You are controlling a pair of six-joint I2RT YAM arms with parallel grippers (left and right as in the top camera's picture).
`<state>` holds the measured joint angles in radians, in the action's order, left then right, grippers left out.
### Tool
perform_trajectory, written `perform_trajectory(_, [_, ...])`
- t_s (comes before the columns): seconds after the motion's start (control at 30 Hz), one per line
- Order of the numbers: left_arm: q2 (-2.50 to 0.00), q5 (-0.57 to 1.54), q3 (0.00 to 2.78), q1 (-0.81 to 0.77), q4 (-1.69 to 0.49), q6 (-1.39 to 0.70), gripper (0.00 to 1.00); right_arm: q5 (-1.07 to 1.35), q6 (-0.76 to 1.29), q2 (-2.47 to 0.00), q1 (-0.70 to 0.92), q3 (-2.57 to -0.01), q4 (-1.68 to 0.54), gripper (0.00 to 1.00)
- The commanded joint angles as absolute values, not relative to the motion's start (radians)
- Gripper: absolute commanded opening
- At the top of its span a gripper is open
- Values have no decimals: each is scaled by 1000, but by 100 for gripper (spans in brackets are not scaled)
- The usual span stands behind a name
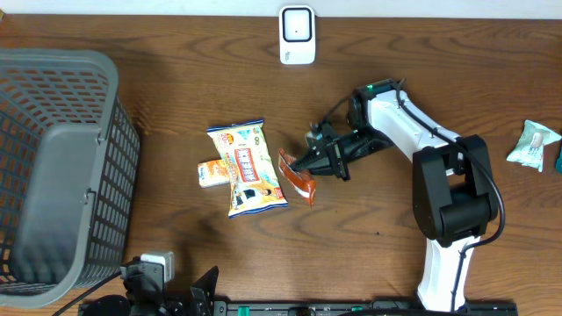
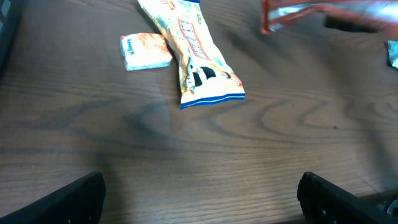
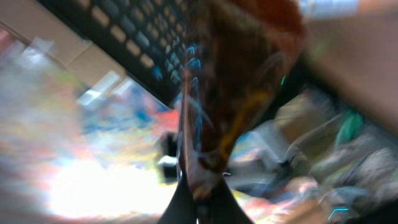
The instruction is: Scan the item barcode
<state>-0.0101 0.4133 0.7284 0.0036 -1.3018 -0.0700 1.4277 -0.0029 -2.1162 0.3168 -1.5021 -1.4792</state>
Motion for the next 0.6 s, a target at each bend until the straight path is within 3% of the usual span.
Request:
perform_trajectory(0.0, [-3, 414, 733, -1, -1302, -53, 98, 1315, -128, -2121, 312, -1511, -1262, 1])
perform_trajectory(0.1, [-3, 414, 733, -1, -1302, -53, 98, 960, -99, -2121, 318, -1511, -1020, 1])
perform_trajectory(0.3, [-3, 414, 733, -1, -1302, -53, 98, 353, 115, -2121, 331, -1511, -866, 4])
perform_trajectory(0.37, [-3, 414, 733, -1, -1302, -53, 98, 271, 154, -2121, 331, -1511, -859, 22])
perform_trajectory(0.47, [-3, 414, 733, -1, -1302, -53, 98, 242, 157, -2121, 330, -1516, -848, 69])
perform_trajectory(0.57, [-3, 414, 733, -1, -1302, -53, 98, 237, 157, -2118, 330, -1540, -860, 79])
